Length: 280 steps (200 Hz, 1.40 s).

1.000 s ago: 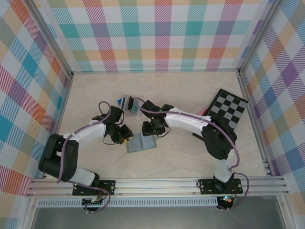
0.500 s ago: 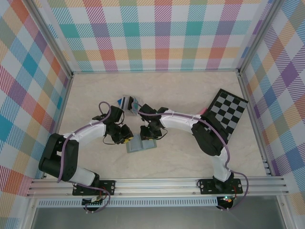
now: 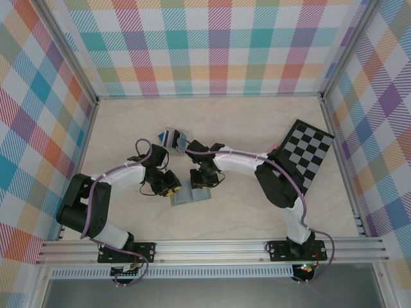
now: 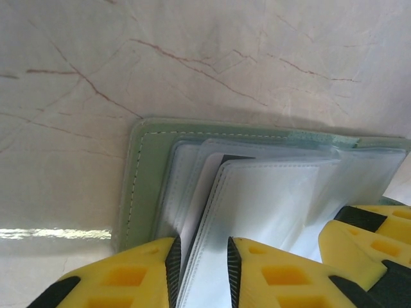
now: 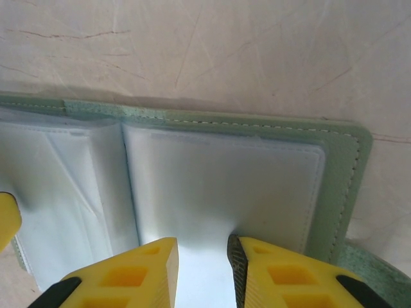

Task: Take the credit cards out of the card holder

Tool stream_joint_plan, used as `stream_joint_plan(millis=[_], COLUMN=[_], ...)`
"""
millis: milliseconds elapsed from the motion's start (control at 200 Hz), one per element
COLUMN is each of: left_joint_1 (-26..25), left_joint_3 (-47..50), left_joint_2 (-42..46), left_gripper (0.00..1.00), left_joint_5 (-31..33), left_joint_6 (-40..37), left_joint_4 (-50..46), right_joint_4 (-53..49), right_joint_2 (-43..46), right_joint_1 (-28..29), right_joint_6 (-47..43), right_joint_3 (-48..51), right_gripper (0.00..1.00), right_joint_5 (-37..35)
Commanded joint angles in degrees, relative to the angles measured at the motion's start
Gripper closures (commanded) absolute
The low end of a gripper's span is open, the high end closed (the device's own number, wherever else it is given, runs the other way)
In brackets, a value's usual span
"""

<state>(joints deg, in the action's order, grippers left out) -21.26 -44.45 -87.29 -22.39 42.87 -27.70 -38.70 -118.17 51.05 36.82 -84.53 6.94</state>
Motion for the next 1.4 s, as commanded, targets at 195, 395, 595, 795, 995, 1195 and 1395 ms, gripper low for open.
stream_joint_plan(millis=[195,395,595,795,995,1195,1395], left_joint_1=[-0.3,-0.3,-0.2,-0.3,-0.4,-0.8,-1.6], left_joint_3=[0.6,-0.3,-0.4,0.3,0.4,0.3,-0.4], left_joint_2=[-0.1,1.6,3.3,4.2,4.3,3.0,2.5], left_gripper=[0.79,0.83,0.86,0.81,0.74,0.74,0.74], left_joint_5=[-3.9,-5.9,-8.4,-12.5,-14.9,-16.6,-15.7], left_joint_6=[0.3,-0.7,0.0,1.8,3.2,4.9,5.0], left_joint_4=[2.6,2.4,3.7,7.4,10.4,14.6,14.7], right_joint_4=[-2.1,-2.0,0.3,3.1,4.7,6.8,8.2], right_joint_2=[-2.0,-1.8,0.6,4.1,9.4,13.1,16.0], right_joint_1=[0.3,0.3,0.0,-1.2,-2.1,-2.7,-3.3], right_joint_6=[0.6,0.6,1.2,2.1,3.1,4.7,6.2], right_joint_3=[-1.2,-1.1,0.1,1.8,4.1,7.5,10.3], right_gripper=[0.7,0.71,0.76,0.77,0.76,0.74,0.73], right_joint_5=[0.0,0.0,1.9,4.2,2.6,-0.6,-3.2])
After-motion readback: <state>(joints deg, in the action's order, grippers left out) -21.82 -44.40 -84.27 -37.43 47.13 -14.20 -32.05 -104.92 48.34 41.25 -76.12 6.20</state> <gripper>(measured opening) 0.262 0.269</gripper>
